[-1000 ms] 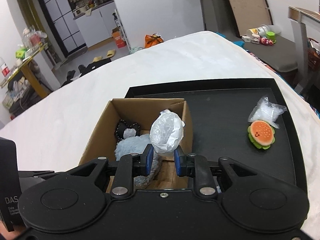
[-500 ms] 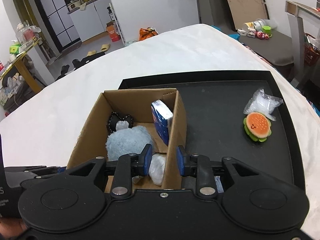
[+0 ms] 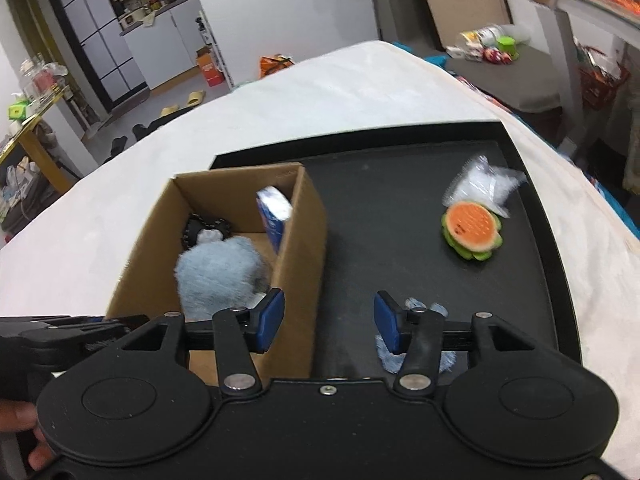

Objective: Organize soft objects
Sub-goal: 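Carry the white bag into the box beside the plush and release, then lower the right gripper onto the blue denim bunny and close, then carry the denim bunny into the box and open the right gripper, then lower the right gripper onto the burger plush and close, then carry the burger plush into the box and release it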

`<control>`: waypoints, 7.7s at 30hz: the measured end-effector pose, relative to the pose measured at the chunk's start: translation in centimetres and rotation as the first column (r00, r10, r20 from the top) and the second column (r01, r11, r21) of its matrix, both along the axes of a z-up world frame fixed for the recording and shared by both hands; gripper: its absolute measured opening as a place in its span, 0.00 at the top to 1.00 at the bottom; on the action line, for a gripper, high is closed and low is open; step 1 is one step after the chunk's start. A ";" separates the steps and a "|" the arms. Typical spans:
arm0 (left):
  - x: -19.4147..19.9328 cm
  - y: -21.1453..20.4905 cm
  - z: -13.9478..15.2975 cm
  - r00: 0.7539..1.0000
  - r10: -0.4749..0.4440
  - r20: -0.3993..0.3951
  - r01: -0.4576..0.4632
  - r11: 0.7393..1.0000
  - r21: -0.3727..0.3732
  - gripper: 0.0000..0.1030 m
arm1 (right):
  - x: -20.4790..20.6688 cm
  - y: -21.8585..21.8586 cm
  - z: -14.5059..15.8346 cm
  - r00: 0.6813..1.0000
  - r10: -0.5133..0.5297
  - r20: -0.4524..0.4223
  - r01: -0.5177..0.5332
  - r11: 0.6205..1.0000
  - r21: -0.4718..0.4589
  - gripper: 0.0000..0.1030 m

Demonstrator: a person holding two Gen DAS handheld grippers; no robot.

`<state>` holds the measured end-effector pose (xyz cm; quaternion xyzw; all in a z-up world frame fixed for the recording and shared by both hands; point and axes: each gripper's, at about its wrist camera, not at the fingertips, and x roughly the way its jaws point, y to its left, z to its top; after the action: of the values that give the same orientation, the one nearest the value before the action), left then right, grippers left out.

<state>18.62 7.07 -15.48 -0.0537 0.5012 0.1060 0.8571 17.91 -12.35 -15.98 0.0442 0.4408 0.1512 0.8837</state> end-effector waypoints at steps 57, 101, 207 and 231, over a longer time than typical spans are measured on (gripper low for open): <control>1.5 -4.2 0.1 0.996 -0.049 -0.068 0.059 0.985 0.162 0.48 | 1.5 -6.5 -6.9 0.986 -0.121 -0.119 0.127 0.991 0.047 0.82; 0.1 -0.8 -0.2 1.000 -0.009 0.001 0.009 0.999 0.034 0.81 | 1.5 2.8 2.9 0.994 0.068 0.081 -0.075 0.993 0.093 0.82; 7.6 -3.6 0.2 0.998 -0.029 -0.059 0.043 0.968 0.248 0.76 | 11.0 -8.9 -8.0 0.998 -0.040 -0.041 0.040 0.999 0.003 0.41; 5.6 -3.5 0.5 0.998 -0.035 -0.047 0.045 0.975 0.218 0.76 | 9.9 -7.9 -5.0 0.999 -0.044 -0.011 0.044 0.999 0.022 0.60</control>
<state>24.23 3.55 -15.01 0.0535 0.5056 0.1446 0.8489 27.81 -20.24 -20.97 0.0644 0.4426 0.1361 0.8840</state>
